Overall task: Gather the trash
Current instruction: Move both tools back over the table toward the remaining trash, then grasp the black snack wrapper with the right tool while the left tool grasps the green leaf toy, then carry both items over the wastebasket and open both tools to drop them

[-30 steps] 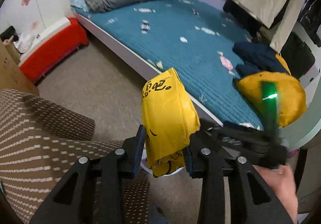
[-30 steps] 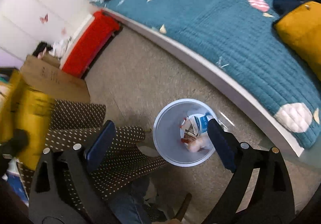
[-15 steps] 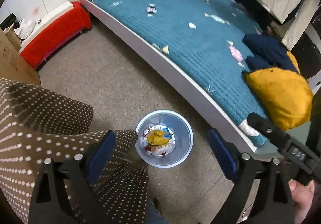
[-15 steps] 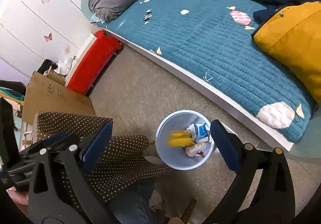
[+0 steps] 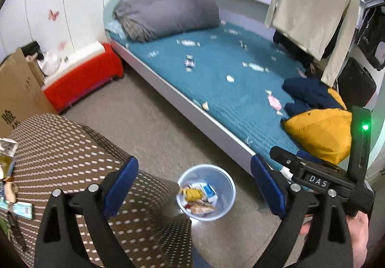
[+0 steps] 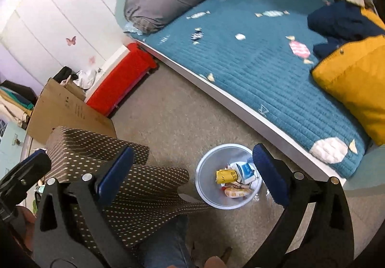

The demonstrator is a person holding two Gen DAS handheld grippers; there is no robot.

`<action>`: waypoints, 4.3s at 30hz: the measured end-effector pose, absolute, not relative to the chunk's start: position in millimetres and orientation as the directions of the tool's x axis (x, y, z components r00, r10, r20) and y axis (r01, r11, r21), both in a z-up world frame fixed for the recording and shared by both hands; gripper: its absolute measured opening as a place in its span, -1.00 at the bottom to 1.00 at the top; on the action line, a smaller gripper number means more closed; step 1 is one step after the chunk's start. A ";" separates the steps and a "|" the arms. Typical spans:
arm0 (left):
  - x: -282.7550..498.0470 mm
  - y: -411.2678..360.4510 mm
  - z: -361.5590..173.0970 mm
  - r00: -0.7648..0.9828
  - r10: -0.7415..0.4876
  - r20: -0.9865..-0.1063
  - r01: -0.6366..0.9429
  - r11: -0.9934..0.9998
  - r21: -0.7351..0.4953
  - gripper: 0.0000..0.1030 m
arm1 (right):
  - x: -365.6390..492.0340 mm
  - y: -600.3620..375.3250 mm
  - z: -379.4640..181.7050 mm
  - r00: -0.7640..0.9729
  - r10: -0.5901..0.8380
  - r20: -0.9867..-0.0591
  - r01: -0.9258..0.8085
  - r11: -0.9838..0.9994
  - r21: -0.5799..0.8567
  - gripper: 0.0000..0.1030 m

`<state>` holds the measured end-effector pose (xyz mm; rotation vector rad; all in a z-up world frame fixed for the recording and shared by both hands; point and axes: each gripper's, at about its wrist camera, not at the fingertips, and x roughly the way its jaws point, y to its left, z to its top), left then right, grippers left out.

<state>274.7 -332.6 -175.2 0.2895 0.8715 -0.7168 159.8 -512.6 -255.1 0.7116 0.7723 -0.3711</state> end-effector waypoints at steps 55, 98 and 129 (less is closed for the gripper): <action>282.9 95.9 -166.9 0.734 0.008 -0.679 -0.029 0.999 -0.019 0.80 | 293.4 -112.5 -176.4 0.608 0.288 -0.740 -0.131 0.956 0.264 0.88; 296.8 79.4 -188.3 0.643 -0.139 -0.753 0.099 0.990 -0.099 -0.64 | 283.7 -115.6 -191.2 0.602 0.430 -0.673 -0.251 0.902 0.351 -0.54; 277.9 -220.0 -133.1 0.516 -0.476 -0.712 0.584 0.804 -0.114 -0.64 | 180.0 -439.9 -182.8 0.800 0.062 -0.597 0.287 0.834 0.471 -0.53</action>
